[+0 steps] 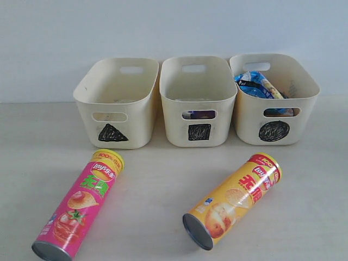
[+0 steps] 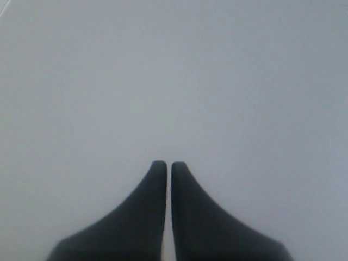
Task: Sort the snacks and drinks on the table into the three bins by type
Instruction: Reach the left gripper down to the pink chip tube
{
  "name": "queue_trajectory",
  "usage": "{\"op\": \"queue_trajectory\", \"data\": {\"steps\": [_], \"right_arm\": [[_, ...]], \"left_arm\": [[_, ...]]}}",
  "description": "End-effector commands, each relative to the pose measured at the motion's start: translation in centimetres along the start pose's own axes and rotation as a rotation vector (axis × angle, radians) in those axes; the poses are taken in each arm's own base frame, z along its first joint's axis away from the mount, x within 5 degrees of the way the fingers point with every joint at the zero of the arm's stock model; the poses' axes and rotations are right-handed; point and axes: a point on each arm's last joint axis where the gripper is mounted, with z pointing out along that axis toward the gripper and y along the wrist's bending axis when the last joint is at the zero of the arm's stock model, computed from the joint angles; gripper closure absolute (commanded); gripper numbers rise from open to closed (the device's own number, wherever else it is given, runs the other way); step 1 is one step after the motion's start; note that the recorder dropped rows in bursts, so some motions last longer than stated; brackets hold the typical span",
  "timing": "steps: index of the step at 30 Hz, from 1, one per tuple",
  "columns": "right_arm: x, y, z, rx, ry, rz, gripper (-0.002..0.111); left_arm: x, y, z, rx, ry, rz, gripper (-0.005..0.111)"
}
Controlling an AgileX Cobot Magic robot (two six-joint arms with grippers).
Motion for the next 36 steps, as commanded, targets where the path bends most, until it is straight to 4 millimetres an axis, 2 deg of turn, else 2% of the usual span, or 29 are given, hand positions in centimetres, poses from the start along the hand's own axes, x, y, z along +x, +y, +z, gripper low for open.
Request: {"op": "queue_trajectory", "data": {"steps": [1, 7, 11, 16, 19, 25, 36], "right_arm": [[-0.1, 0.0, -0.1, 0.002, -0.012, -0.010, 0.107], [-0.1, 0.0, -0.1, 0.002, -0.012, -0.008, 0.107], [-0.1, 0.0, -0.1, 0.002, -0.012, -0.008, 0.107], [-0.1, 0.0, -0.1, 0.002, -0.012, -0.008, 0.107], [-0.1, 0.0, -0.1, 0.002, -0.012, -0.008, 0.107], [-0.1, 0.0, -0.1, 0.002, -0.012, -0.008, 0.107], [-0.1, 0.0, -0.1, 0.001, -0.012, -0.004, 0.107]], "left_arm": [[-1.9, -1.5, 3.6, -0.006, 0.135, 0.101, 0.102], [-2.8, -2.3, 9.4, -0.073, 0.435, 0.259, 0.102], [-1.9, -2.1, 12.5, -0.101, 0.634, 0.357, 0.102], [-0.3, -1.6, 15.0, -0.084, 0.876, 0.503, 0.102], [1.5, -1.6, 15.9, -0.031, 1.079, 0.525, 0.102], [5.3, -4.1, 17.1, 0.165, 1.386, 0.583, 0.102], [12.3, -7.9, 17.8, 0.318, 1.606, 0.636, 0.102]]}}
